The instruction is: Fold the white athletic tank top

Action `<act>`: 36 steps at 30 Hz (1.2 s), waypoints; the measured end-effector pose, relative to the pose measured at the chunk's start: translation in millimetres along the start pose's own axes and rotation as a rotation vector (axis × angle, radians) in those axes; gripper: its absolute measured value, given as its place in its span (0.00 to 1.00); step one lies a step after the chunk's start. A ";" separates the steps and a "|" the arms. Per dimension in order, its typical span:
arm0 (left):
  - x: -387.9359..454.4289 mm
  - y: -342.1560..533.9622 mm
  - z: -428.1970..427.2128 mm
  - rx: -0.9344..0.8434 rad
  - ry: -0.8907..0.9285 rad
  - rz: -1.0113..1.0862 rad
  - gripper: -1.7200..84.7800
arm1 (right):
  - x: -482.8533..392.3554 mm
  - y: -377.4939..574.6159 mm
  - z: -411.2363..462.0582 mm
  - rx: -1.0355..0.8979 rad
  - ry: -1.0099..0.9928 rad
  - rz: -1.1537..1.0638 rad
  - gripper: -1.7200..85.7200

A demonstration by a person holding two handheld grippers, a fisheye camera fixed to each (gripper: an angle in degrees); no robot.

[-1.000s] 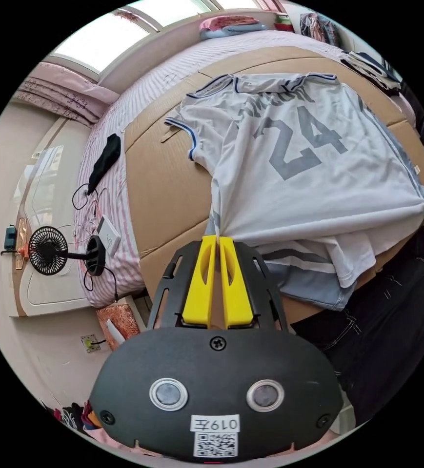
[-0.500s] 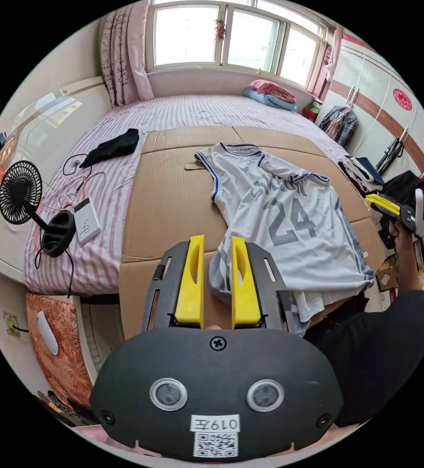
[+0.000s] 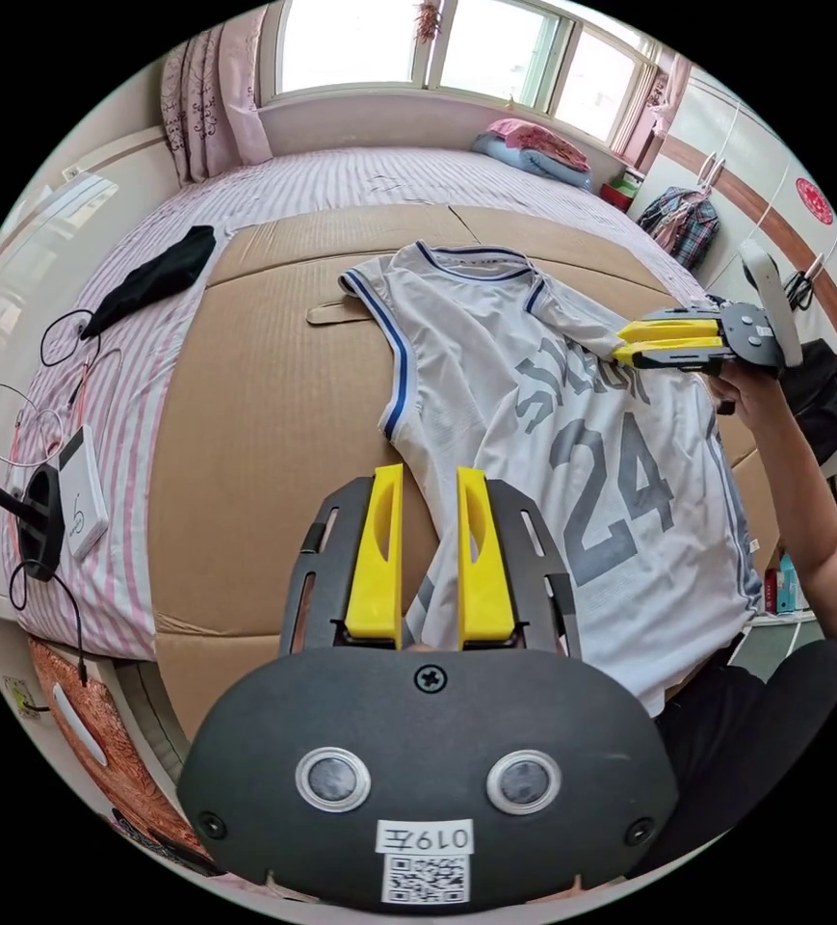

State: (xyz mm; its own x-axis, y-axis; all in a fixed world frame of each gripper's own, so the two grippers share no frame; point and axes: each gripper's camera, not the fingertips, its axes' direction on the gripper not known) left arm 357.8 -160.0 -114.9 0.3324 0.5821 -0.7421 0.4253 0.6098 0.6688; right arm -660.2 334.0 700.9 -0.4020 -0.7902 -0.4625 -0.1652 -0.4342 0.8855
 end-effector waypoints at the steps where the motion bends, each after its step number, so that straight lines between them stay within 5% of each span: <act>1: 1.8 1.2 1.9 -0.009 -0.002 0.004 0.11 | 12.7 -0.7 2.7 -0.007 0.055 0.026 0.03; 7: 3.8 13.2 -9.0 0.019 -0.022 -0.009 0.10 | 151.3 16.7 -48.2 0.065 0.405 0.266 0.02; 16: 1.2 -1.5 -9.9 0.044 0.016 -0.047 0.10 | 316.1 85.7 3.6 -0.171 0.394 0.494 0.10; 26: 37.6 8.4 -19.7 0.020 -0.124 0.058 0.08 | 319.0 247.8 -52.9 0.084 0.200 0.686 0.11; 31: 35.2 53.3 -54.7 0.069 -0.149 0.069 0.09 | 225.5 344.8 -87.2 0.224 -0.140 0.470 0.05; 36: 33.9 107.1 -72.8 0.023 -0.116 0.032 0.10 | 123.5 406.6 -75.8 0.134 -0.185 0.449 0.12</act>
State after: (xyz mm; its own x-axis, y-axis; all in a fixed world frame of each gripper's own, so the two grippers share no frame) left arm 353.4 -35.8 -65.2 0.4405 0.5340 -0.7217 0.4320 0.5787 0.6918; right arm -708.8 27.0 1000.5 -0.6110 -0.7911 -0.0299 -0.0486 -0.0002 0.9988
